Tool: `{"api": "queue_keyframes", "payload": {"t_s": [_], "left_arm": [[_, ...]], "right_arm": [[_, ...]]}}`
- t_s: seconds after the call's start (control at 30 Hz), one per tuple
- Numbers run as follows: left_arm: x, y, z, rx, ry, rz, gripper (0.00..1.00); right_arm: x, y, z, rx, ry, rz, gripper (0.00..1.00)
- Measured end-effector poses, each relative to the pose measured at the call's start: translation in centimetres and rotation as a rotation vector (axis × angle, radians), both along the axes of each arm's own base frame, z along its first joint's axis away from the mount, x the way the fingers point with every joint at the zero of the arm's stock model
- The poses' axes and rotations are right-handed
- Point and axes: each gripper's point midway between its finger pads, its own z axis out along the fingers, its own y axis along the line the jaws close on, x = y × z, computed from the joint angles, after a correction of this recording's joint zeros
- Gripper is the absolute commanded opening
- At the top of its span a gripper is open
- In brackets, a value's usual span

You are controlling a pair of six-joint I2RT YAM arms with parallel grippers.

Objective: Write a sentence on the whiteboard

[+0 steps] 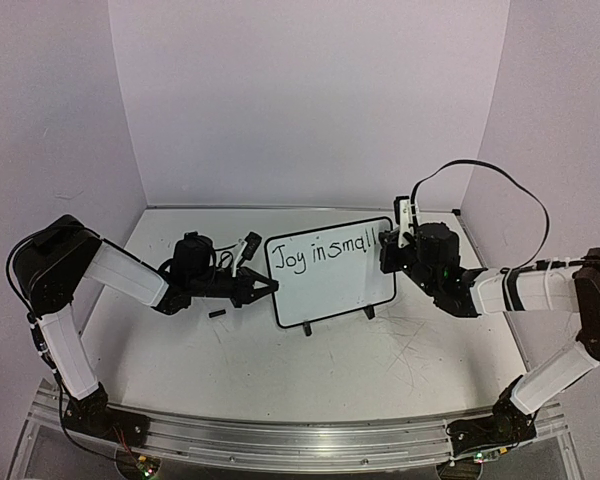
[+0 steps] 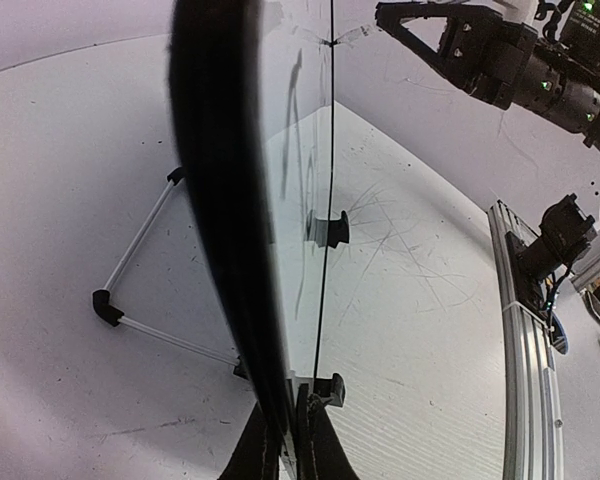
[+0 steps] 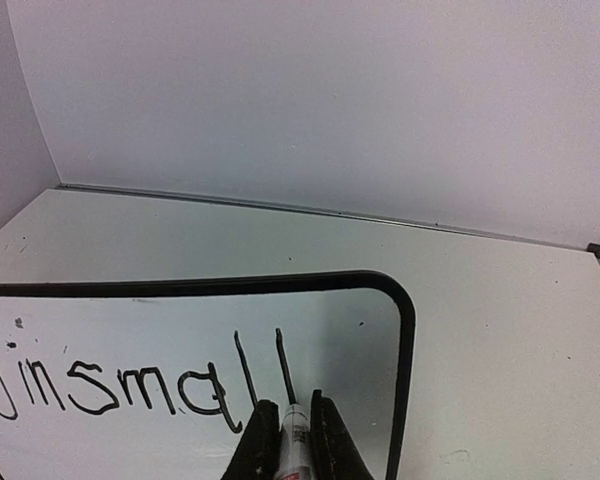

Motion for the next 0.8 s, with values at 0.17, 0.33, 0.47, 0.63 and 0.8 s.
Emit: {"api": "queue_keyframes", "payload": {"t_s": [0.17, 0.33, 0.47, 0.63, 0.8], "left_arm": [[0.0, 0.0, 0.0, 0.0, 0.0, 0.0, 0.0], [0.0, 0.0, 0.0, 0.0, 0.0, 0.0, 0.0], [0.0, 0.0, 0.0, 0.0, 0.0, -0.001, 0.0], [0.0, 0.0, 0.0, -0.001, -0.002, -0.003, 0.0], [0.0, 0.0, 0.0, 0.0, -0.001, 0.0, 0.0]], "right_arm": [[0.1, -0.2, 0.0, -0.005, -0.001, -0.012, 0.0], [0.1, -0.4, 0.0, -0.013, -0.004, -0.02, 0.0], [0.1, -0.7, 0.2, -0.026, -0.01, -0.03, 0.0], [-1.5, -0.7, 4.5, 0.036, -0.069, 0.023, 0.0], [-5.6, -0.3, 10.6, 0.151, -0.186, 0.191, 0.0]]}}
